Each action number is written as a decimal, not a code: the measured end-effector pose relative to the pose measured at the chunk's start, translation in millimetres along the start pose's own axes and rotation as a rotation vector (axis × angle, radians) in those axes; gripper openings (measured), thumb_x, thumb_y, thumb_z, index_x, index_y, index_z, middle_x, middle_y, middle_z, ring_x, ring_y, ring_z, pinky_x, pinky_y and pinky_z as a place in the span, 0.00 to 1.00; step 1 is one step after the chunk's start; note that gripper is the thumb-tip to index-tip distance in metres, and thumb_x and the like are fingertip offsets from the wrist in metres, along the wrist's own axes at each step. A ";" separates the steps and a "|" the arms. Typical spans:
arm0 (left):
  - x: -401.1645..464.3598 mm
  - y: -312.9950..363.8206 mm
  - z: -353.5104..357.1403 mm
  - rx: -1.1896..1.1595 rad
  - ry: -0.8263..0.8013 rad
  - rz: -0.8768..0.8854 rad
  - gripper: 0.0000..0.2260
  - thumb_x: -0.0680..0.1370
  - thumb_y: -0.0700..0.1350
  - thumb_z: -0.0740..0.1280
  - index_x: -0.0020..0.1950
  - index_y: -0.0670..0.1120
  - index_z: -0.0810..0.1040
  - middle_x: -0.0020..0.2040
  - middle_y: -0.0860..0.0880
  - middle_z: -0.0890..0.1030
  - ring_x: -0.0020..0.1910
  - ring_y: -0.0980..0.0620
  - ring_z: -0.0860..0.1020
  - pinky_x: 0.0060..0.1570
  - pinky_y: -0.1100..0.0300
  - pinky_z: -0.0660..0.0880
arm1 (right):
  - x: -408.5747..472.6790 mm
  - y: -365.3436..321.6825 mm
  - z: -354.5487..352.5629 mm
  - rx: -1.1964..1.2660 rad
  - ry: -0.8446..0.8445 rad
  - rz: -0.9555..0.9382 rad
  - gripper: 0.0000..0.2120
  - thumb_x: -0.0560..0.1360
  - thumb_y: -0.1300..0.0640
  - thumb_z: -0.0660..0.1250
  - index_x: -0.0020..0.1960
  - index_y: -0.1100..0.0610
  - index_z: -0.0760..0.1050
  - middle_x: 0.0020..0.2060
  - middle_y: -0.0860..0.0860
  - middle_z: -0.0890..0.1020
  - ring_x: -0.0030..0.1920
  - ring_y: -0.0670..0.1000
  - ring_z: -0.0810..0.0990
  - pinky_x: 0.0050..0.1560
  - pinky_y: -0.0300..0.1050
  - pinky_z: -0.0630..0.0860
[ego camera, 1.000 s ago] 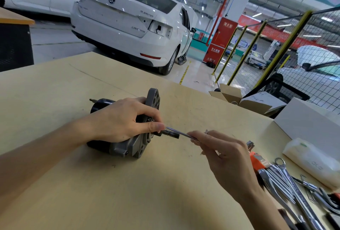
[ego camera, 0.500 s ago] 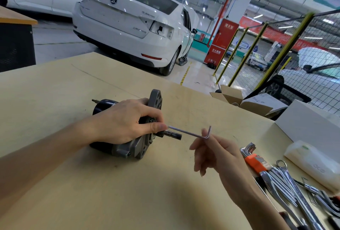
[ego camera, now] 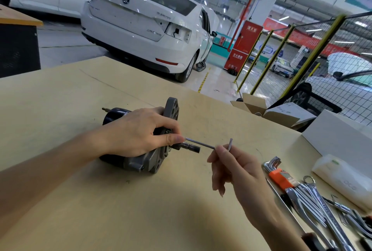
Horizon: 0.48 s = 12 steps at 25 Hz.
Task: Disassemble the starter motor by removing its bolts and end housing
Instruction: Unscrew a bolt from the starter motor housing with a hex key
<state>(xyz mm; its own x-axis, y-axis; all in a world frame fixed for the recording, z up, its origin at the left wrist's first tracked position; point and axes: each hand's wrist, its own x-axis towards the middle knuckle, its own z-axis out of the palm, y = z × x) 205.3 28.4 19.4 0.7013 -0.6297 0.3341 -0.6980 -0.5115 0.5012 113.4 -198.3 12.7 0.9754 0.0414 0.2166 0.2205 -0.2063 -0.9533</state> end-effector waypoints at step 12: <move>-0.1 -1.9 2.1 -0.014 0.010 -0.005 0.16 0.72 0.71 0.56 0.50 0.68 0.77 0.46 0.56 0.75 0.47 0.59 0.75 0.52 0.58 0.73 | 1.3 13.3 -4.0 -0.533 0.132 -0.359 0.07 0.80 0.52 0.59 0.48 0.43 0.74 0.35 0.45 0.79 0.31 0.50 0.78 0.28 0.41 0.73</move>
<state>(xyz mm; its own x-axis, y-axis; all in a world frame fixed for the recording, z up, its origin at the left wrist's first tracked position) 206.2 28.2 16.8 0.7065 -0.6212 0.3389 -0.6921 -0.5067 0.5140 117.6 -204.9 1.2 0.8253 0.0842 0.5584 0.4662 -0.6595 -0.5897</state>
